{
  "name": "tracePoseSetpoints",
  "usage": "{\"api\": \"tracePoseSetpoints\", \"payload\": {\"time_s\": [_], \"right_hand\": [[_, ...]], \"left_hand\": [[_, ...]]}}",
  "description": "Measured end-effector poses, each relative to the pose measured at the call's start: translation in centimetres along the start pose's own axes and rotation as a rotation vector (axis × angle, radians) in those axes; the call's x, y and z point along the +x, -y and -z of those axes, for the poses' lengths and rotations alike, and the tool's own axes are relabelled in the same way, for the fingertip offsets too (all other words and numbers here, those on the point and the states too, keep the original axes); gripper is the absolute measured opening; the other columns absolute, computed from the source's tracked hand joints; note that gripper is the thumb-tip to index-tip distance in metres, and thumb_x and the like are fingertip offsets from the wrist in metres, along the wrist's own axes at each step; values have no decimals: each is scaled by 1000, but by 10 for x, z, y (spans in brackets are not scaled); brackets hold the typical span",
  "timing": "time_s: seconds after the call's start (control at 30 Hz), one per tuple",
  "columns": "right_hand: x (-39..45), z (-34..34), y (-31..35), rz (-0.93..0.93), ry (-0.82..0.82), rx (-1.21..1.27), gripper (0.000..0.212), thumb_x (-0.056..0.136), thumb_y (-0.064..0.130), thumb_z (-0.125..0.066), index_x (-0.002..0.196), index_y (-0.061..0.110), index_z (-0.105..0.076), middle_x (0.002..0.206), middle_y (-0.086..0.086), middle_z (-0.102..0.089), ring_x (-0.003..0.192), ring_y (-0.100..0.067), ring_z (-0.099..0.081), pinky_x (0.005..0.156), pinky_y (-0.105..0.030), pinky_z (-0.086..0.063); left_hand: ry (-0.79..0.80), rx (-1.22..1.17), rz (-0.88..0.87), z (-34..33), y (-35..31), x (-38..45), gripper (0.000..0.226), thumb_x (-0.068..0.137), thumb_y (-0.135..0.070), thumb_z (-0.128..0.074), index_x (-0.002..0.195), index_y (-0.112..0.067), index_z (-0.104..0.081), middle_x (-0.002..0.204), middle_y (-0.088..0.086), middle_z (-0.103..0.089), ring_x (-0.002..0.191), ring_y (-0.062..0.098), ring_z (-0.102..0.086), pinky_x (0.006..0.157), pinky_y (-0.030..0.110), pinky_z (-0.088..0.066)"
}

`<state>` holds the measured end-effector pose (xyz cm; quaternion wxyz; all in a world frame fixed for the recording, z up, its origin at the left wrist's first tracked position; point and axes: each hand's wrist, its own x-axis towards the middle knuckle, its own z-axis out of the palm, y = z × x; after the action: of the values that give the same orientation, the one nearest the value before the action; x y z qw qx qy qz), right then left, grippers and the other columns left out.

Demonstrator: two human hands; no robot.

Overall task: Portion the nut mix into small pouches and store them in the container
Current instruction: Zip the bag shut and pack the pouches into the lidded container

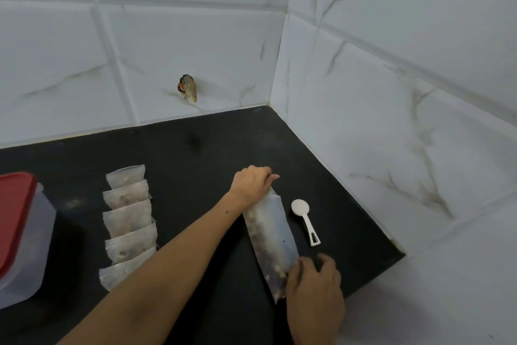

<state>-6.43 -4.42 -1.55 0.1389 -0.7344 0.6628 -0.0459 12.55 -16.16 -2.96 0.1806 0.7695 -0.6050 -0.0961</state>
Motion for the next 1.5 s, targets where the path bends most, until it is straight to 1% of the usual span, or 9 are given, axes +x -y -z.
{"api": "tracePoseSetpoints", "payload": {"time_s": [0.1, 0.2, 0.3, 0.37, 0.47, 1.0, 1.1, 1.3, 1.5], "right_hand": [[2, -2, 2, -32, -36, -79, 51, 99, 37, -34, 147, 24, -24, 156, -5, -12, 137, -17, -29, 105, -30, -31], [3, -10, 3, 98, -172, -2, 55, 89, 27, -56, 141, 14, -41, 151, -12, -34, 131, -26, -44, 100, -41, -41], [0, -25, 6, 299, -202, 40, 47, 98, 41, -30, 133, 16, -50, 141, -11, -48, 126, -26, -48, 98, -40, -38], [-2, -34, 6, 319, -104, -3, 62, 98, 53, -12, 137, 19, -46, 145, -11, -44, 132, -26, -39, 103, -41, -27], [-1, -48, 3, 323, -76, -66, 70, 94, 62, -10, 141, 20, -42, 146, -13, -42, 133, -26, -32, 104, -45, -23], [2, -52, -15, 348, 60, 28, 77, 85, 75, -3, 149, 34, -13, 157, -2, -16, 144, -16, -9, 111, -48, -8], [2, -34, -14, 278, 48, 202, 86, 64, 86, 14, 141, 46, 15, 152, 11, 20, 140, -6, 17, 113, -49, 8], [-5, 5, 25, 355, 20, 453, 84, 81, 78, -22, 149, 29, -17, 158, -2, -15, 144, -18, -15, 116, -43, -14], [-26, 15, 106, 519, 280, 752, 66, 87, 59, -39, 145, 30, -27, 153, 9, -26, 140, -6, -23, 115, -33, -25]], "left_hand": [[-150, -16, 17, 2, 1, -2, 48, 99, -47, -39, 76, -10, -58, 70, 3, -62, 67, 24, -62, 63, 34, -47], [-321, -130, -96, 10, -3, -24, 58, 98, -50, -33, 64, -9, -55, 59, 0, -54, 58, 24, -56, 63, 36, -46], [-138, -34, -156, 8, -13, -57, 69, 90, -56, -10, 105, -23, -68, 112, 1, -67, 115, 19, -57, 105, 43, -37], [60, 86, -161, -3, -14, -71, 69, 91, -55, -4, 141, -31, -44, 153, 1, -37, 145, 16, -24, 118, 42, -10], [147, 89, -161, -17, -8, -78, 75, 86, -57, 6, 151, -33, -22, 161, 3, -13, 149, 16, -6, 118, 40, 1], [101, -98, -103, -26, -16, -84, 72, 84, -61, 5, 150, -41, -16, 162, -3, -5, 148, 11, 7, 115, 41, 16], [-37, -266, -51, 4, -24, -95, 65, 88, -63, -5, 148, -42, -20, 162, -6, -4, 147, 5, 9, 117, 41, 16], [-520, -664, 170, 94, 3, -160, 51, 95, -54, -27, 137, -30, -44, 143, 4, -49, 135, 13, -41, 114, 48, -29], [-965, -702, 398, 166, 97, -245, 64, 92, -60, -23, 126, -19, -57, 127, -5, -59, 121, 2, -52, 102, 17, -38]]}}
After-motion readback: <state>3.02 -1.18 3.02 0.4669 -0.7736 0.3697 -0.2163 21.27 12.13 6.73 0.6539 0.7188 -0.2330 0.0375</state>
